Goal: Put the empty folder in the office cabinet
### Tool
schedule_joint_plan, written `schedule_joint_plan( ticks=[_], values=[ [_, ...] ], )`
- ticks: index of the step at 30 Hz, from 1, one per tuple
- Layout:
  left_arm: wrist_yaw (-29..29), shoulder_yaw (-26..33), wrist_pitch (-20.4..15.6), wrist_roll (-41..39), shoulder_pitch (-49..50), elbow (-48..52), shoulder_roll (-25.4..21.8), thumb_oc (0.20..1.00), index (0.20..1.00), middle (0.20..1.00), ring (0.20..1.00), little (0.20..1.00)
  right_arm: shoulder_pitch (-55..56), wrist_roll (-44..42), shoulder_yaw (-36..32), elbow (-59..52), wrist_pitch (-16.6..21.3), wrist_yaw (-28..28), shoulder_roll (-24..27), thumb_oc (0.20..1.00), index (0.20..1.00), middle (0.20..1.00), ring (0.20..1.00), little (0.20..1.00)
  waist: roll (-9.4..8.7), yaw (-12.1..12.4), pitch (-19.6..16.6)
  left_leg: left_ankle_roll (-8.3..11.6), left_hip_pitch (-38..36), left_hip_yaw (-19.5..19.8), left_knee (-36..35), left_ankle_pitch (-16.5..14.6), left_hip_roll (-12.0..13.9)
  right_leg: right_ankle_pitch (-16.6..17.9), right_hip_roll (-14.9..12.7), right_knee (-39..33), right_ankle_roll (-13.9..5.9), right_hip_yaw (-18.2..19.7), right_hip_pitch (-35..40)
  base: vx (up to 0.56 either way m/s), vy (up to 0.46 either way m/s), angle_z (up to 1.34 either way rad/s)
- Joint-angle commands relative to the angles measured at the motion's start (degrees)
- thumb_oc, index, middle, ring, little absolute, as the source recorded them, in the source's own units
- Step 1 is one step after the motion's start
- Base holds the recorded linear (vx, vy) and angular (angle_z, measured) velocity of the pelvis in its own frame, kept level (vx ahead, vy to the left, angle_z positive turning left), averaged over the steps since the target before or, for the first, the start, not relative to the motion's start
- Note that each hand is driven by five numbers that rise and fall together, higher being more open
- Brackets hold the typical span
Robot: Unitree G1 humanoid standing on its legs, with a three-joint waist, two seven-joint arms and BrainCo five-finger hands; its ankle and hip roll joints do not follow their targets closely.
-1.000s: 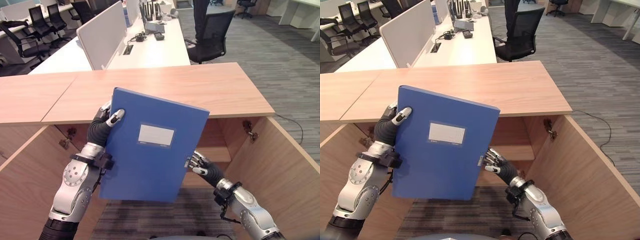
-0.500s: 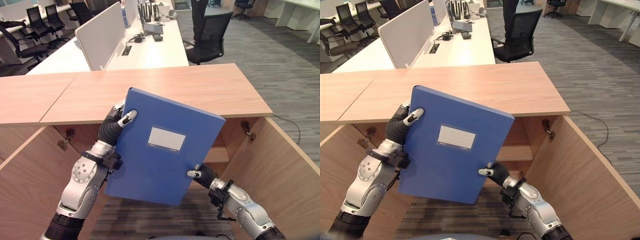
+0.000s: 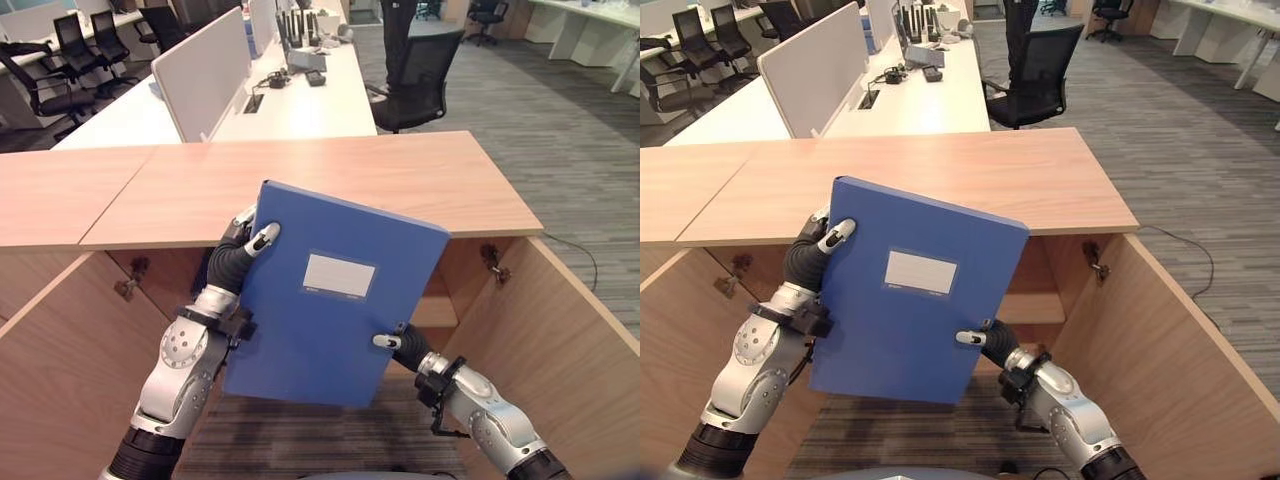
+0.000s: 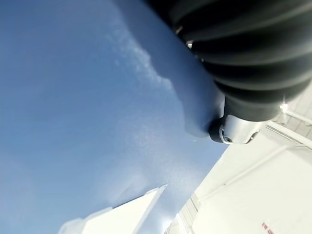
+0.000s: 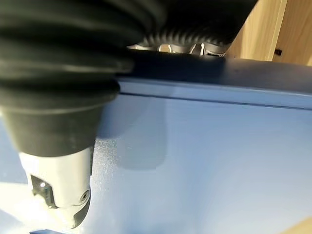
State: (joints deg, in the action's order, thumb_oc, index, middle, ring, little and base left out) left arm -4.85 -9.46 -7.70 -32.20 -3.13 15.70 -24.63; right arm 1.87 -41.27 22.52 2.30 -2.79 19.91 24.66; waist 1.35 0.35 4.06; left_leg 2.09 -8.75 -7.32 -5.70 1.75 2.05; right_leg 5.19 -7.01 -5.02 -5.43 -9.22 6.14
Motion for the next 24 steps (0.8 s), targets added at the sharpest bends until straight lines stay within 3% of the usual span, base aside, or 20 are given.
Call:
schedule_joint_plan(
  ticks=[1,4,5,6,7,24],
  values=[
    [1.1,-4.5,-3.9,-2.0,-6.1,0.2,2.0,0.200,0.200,0.200,0.200,0.200,-6.3,4.7,2.3,-1.7,4.1,-3.2,-4.6,1.000,1.000,1.000,1.000,1.000,-1.80,0.1,-0.2,3.35,0.5,0.3,0.7,-2.0,2.8,-5.2,-2.4,1.8,-3.92,1.4,2.8,0.00,0.000,0.00],
    [3.0,-4.4,-3.9,-2.0,-5.6,0.0,2.4,0.200,0.200,0.200,0.200,0.200,-6.4,9.0,1.6,-0.7,4.3,-6.0,-4.9,1.000,1.000,1.000,1.000,1.000,-1.72,0.0,-0.2,3.26,0.5,0.2,0.7,-2.1,2.8,-5.2,-2.4,1.8,-3.91,1.5,2.8,0.00,0.000,0.00],
    [3.9,-4.5,-3.8,-2.2,-5.1,-0.3,2.7,0.200,0.200,0.200,0.200,0.200,-6.4,9.2,1.4,-0.3,4.3,-6.8,-5.3,0.805,0.805,0.805,0.805,0.805,-1.72,0.0,-0.1,3.21,0.4,0.2,0.7,-2.1,2.7,-5.2,-2.4,1.8,-3.89,1.5,2.8,0.00,0.000,0.00],
    [4.2,-4.6,-3.7,-2.2,-5.1,-0.4,2.7,0.200,0.200,0.200,0.200,0.200,-6.4,9.3,1.4,-0.1,4.3,-7.3,-5.5,0.545,0.545,0.545,0.545,0.545,-1.72,0.0,-0.1,3.21,0.4,0.2,0.7,-2.1,2.7,-5.1,-2.4,1.8,-3.88,1.5,2.8,0.00,0.000,0.00],
    [4.3,-4.6,-3.7,-2.2,-5.1,-0.4,2.7,0.200,0.200,0.200,0.200,0.200,-6.4,9.4,1.4,-0.1,4.3,-7.3,-5.5,0.200,0.200,0.200,0.200,0.200,-1.73,0.0,-0.1,3.20,0.4,0.2,0.7,-2.1,2.7,-5.1,-2.4,1.8,-3.88,1.5,2.8,0.00,0.000,0.00],
    [4.3,-4.0,-3.8,-2.4,-3.9,-0.6,2.8,0.200,0.200,0.200,0.200,0.200,-6.2,9.0,2.2,-0.8,4.3,-6.5,-5.3,0.200,0.200,0.200,0.200,0.200,-1.98,0.5,0.1,3.22,0.6,0.5,0.7,-2.1,2.6,-5.1,-2.4,1.7,-3.83,1.2,2.8,0.00,0.000,0.00]
  ],
)
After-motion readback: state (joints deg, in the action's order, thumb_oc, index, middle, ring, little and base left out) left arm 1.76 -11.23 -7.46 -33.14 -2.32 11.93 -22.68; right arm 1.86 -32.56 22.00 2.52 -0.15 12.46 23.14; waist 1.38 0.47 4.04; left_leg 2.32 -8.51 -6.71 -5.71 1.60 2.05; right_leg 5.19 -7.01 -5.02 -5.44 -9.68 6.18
